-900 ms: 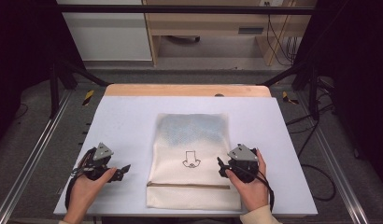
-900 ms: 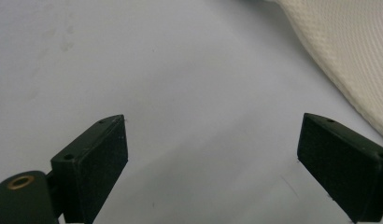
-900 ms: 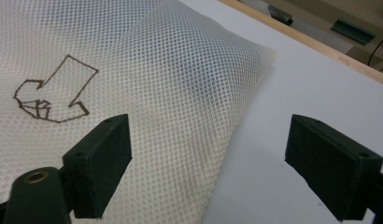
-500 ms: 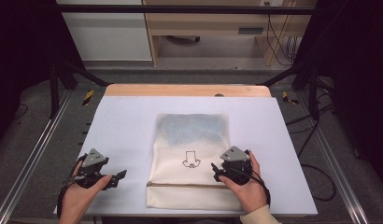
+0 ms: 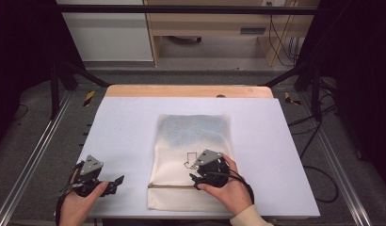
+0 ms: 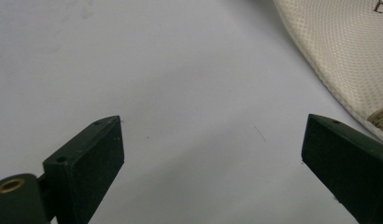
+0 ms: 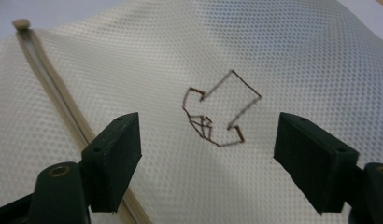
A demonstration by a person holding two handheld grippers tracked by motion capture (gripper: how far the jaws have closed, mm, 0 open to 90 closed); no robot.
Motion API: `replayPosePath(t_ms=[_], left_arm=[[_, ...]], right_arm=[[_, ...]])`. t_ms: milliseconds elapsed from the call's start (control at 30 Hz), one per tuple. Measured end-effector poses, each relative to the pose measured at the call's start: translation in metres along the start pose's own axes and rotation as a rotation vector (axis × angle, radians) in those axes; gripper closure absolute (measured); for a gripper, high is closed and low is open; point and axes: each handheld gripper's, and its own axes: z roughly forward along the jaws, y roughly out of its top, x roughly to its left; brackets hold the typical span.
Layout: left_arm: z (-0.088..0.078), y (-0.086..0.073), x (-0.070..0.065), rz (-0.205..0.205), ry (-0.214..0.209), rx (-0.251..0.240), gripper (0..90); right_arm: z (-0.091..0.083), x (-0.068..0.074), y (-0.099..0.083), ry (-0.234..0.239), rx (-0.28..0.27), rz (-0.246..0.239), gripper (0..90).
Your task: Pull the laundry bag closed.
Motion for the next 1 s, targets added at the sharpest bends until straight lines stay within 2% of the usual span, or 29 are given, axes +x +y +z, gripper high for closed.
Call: replayPosePath(t_ms=[167,200,233,267,300,333,367,400,467,533,667,700,767,833,1000], left_arm=[[-0.001,0.000,0.000,-0.019,-0.013,-0.028,4.9],[-0.001,0.000,0.000,-0.021,-0.011,-0.034,4.9],[-0.002,0.000,-0.001,-0.026,-0.015,-0.036,4.9],[-0.003,0.000,-0.002,-0.024,-0.019,-0.032,5.7],[-0.003,0.000,-0.003,-0.025,-0.019,-0.029,5.7],[-0.003,0.000,-0.003,-0.022,-0.020,-0.024,7.0],[-0.003,0.000,-0.005,-0.002,-0.011,-0.011,8.4],[-0.003,0.000,-0.005,-0.002,-0.011,-0.011,10.1],[-0.002,0.000,-0.006,0.001,-0.022,-0.010,11.1],[-0.003,0.001,-0.006,0.007,-0.032,-0.008,12.8],[-0.004,0.001,-0.007,0.013,-0.051,-0.009,13.5],[-0.004,0.002,-0.008,0.006,-0.061,-0.016,14.0],[-0.005,0.001,-0.007,0.003,-0.067,-0.016,15.2],[-0.006,0.001,-0.007,-0.014,-0.078,-0.019,15.2],[-0.012,0.001,-0.010,-0.020,-0.097,-0.022,15.6]], right_arm=[[0.008,0.008,0.019,0.053,0.021,-0.033,28.2],[0.010,0.012,0.027,0.075,0.031,-0.055,30.8],[0.010,0.012,0.027,0.075,0.031,-0.055,30.8],[0.010,0.018,0.035,0.104,0.033,-0.085,38.2],[0.010,0.018,0.035,0.104,0.033,-0.085,38.2],[0.010,0.024,0.041,0.124,0.034,-0.102,43.0],[0.011,0.027,0.044,0.136,0.028,-0.110,46.4],[0.011,0.027,0.044,0.136,0.028,-0.110,46.4],[0.013,0.033,0.051,0.169,0.021,-0.127,55.4],[0.016,0.038,0.056,0.201,0.019,-0.137,60.6],[0.031,0.050,0.067,0.282,0.035,-0.165,71.8],[0.038,0.058,0.072,0.330,0.039,-0.183,74.3],[0.045,0.064,0.077,0.373,0.047,-0.201,74.5],[0.048,0.067,0.079,0.379,0.059,-0.199,74.0],[0.068,0.080,0.086,0.413,0.146,-0.241,72.9]])
